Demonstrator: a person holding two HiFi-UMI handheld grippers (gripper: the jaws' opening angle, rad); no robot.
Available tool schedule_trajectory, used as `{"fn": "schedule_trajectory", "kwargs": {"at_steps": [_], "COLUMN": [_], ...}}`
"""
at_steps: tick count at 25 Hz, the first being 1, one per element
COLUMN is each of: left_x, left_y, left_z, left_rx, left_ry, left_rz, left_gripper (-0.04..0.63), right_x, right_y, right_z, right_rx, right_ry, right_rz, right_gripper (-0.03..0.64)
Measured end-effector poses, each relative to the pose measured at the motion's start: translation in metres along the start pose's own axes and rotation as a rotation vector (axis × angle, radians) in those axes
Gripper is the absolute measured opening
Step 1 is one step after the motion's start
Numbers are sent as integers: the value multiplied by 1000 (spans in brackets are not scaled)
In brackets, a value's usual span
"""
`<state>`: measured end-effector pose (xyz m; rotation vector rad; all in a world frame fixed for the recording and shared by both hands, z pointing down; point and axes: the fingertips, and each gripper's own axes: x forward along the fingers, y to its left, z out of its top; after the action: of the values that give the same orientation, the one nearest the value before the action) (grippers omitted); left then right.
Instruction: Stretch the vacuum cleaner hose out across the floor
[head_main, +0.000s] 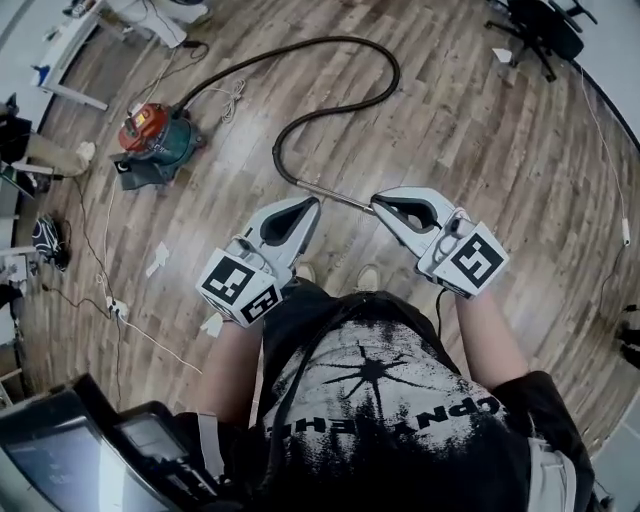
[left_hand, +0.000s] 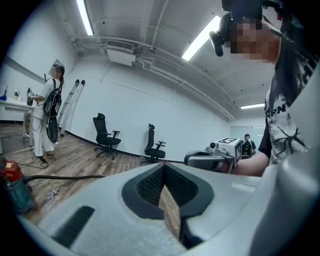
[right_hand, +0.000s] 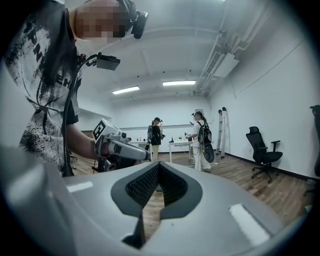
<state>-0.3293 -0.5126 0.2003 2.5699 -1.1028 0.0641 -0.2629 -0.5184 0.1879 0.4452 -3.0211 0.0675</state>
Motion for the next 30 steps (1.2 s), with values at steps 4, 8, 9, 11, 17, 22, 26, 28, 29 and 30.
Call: {"fn": "schedule_trajectory", "kwargs": {"at_steps": [4, 8, 9, 11, 17, 22, 26, 28, 29, 30], "left_x": [4, 7, 7, 9, 19, 32, 37, 39, 41, 45], "left_y": [13, 35, 43, 64, 120, 177, 199, 217, 228, 238], "left_z": [-11, -20, -22, -23, -33, -62, -111, -146, -163, -180], "left_rx": [-4, 34, 43, 47, -18, -28, -68, -80, -80, -78], "left_ry": [3, 31, 38, 45, 47, 78, 68, 65, 64, 62], "left_rz": [24, -2, -9, -20, -76, -113, -83, -46, -29, -15], "left_gripper": [2, 2, 2, 2, 2, 2, 2, 2, 2, 2], "right_x": [15, 41, 50, 67, 117, 168, 185, 195, 200, 204], "right_y": [-9, -21, -24, -32, -63, -99, -103, -107, -111, -115], "right_z": [-14, -22, -24, -26, -49, -125, -214, -268, -296, -326], "right_rx": [-42, -42, -52, -78, -96, -129, -68, -8, 15, 35], "right_ry": [5, 37, 52, 81, 204, 371, 463, 490, 504, 523], "right_rz": [19, 4, 4, 4, -40, -39, -5, -9, -11, -16], "right_gripper": [8, 7, 6, 6, 7, 7, 9, 40, 54, 77]}}
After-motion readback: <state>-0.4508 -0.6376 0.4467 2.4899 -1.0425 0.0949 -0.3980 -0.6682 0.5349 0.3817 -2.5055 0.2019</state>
